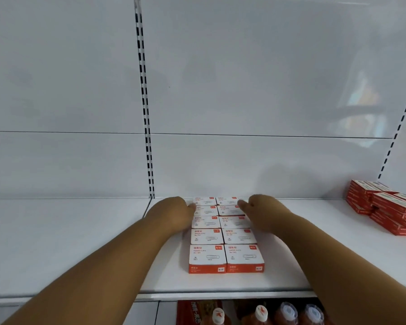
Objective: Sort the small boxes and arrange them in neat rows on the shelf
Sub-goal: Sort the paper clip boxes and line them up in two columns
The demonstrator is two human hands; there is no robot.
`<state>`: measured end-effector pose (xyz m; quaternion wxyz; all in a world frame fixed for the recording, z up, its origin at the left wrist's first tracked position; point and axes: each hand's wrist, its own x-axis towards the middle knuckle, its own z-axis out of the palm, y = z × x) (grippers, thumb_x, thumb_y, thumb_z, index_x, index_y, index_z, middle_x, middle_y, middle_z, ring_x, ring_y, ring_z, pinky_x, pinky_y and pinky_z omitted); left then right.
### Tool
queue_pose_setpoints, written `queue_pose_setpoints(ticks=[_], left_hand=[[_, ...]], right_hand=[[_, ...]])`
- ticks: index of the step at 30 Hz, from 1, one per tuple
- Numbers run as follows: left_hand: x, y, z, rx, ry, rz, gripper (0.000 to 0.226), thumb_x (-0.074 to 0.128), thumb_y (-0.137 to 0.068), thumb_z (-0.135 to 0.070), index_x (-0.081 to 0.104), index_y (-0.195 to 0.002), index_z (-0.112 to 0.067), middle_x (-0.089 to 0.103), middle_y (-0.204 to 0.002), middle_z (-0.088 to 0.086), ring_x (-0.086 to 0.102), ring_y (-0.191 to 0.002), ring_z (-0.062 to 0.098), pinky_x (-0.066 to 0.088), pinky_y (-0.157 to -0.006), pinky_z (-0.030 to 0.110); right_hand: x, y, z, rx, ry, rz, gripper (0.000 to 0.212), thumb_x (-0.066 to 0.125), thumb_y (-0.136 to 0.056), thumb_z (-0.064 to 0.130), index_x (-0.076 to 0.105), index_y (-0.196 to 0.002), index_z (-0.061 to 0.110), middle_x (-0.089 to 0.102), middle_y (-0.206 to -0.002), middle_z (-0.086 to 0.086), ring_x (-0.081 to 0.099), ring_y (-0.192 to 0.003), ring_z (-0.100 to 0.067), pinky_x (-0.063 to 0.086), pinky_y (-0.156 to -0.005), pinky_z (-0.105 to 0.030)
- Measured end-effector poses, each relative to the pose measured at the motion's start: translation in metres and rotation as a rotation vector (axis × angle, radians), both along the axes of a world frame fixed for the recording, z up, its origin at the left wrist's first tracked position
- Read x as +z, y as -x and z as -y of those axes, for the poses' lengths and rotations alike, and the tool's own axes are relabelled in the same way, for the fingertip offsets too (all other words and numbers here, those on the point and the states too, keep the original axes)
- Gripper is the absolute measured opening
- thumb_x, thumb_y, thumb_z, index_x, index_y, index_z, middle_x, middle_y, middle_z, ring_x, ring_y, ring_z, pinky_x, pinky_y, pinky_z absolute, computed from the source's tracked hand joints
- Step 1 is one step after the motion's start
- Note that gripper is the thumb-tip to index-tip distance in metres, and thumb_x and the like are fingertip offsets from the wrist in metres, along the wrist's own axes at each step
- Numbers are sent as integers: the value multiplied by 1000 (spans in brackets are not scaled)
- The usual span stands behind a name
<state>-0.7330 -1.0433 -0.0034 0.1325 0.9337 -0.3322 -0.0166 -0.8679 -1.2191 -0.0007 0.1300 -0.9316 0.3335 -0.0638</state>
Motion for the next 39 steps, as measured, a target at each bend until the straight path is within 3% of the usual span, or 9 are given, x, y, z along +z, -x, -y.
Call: queue_pose_setpoints(ticks=[2,4,14,19,22,25,32,39], left_hand=[[-3,-4,9,-5,-23,-62,55,30,-101,-54,65,-118,-15,69,-113,3,63,-105,21,48,-90,34],[-8,-7,14,-13,-3,-88,52,33,-99,-55,61,-128,-22,68,-118,-1,62,-108,19,49,-95,37],[-21,-9,17,-54,-12,62,50,29,-100,-51,57,-132,-25,69,-113,-4,63,-104,18,49,-85,33],[-10,-20,19,-50,-53,8,54,28,-101,-53,66,-107,-15,69,-110,3,63,-103,22,46,-85,32],[1,-30,27,-10,-51,60,54,26,-104,-48,64,-115,-11,67,-118,8,61,-108,24,44,-85,31],[0,-33,37,-34,-68,22,54,22,-105,-47,60,-125,-15,65,-123,8,59,-114,25,44,-95,34],[-26,-49,47,-29,-64,80,51,27,-99,-55,65,-101,-21,68,-105,-1,61,-96,20,47,-79,33],[-25,-51,44,-62,-52,88,53,27,-99,-59,50,-68,-22,57,-74,-6,59,-79,18,46,-70,31]], right_hand=[[-4,-11,5,6,3,-97,57,29,-100,56,63,-109,12,67,-110,-5,61,-98,-20,48,-87,-33],[-8,-16,6,13,5,-101,55,28,-100,55,63,-106,13,67,-110,-4,60,-97,-21,45,-85,-33],[-19,-19,13,18,62,-86,46,28,-101,50,59,-85,19,62,-87,1,60,-86,-19,46,-78,-32],[-8,-26,19,40,64,-125,53,27,-101,53,63,-98,14,63,-93,-4,58,-89,-20,47,-83,-33],[-1,-40,28,0,82,-80,56,26,-100,54,63,-110,12,65,-102,-5,59,-93,-21,48,-86,-35],[-4,-53,33,12,59,-94,55,26,-101,52,62,-112,13,66,-112,-6,60,-101,-24,46,-88,-36],[-19,-59,40,78,74,-84,46,29,-99,53,59,-92,19,63,-90,1,61,-91,-20,49,-81,-35],[-19,-58,42,51,67,-71,52,25,-99,56,60,-86,19,61,-81,3,61,-85,-18,50,-81,-35]])
